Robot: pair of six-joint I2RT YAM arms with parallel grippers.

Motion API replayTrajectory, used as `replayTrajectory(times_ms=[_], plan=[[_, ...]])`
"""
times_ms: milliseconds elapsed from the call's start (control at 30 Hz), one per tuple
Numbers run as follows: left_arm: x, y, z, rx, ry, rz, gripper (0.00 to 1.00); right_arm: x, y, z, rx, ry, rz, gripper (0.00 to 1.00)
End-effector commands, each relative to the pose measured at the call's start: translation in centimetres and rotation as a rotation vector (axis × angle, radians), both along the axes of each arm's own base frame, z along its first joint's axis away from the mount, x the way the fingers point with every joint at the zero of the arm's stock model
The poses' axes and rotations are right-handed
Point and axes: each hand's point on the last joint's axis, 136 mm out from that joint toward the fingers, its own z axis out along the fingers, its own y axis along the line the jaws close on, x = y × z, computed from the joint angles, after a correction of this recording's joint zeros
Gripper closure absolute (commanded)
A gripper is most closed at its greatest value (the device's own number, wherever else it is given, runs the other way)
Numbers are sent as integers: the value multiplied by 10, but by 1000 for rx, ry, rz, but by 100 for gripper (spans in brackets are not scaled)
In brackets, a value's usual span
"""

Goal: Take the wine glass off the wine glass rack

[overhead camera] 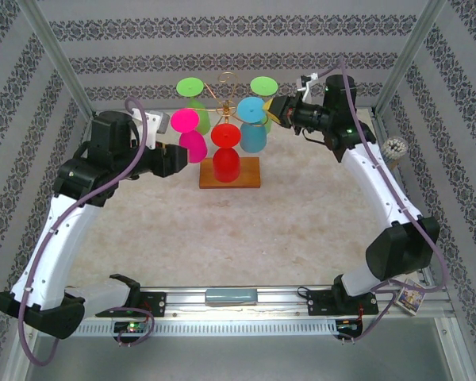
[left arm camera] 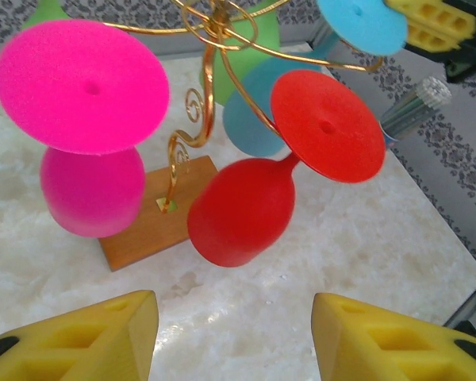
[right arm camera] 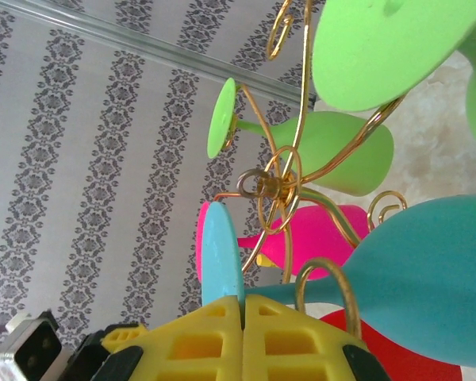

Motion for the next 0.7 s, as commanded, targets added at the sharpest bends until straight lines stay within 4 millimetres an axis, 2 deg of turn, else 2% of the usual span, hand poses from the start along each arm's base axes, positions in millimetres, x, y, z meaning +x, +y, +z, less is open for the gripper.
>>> replayTrajectory(times_ms=[0, 300, 667], plan=[[-9, -9, 6, -24, -20, -23, 46, 8, 0, 19, 23, -49, -17, 100], [-26, -24, -6, -25, 25, -62, 46, 23, -18, 19, 45, -43, -77, 100], [-42, -31, -15, -31, 71, -70, 46, 23, -50, 13, 60, -36, -142, 100]])
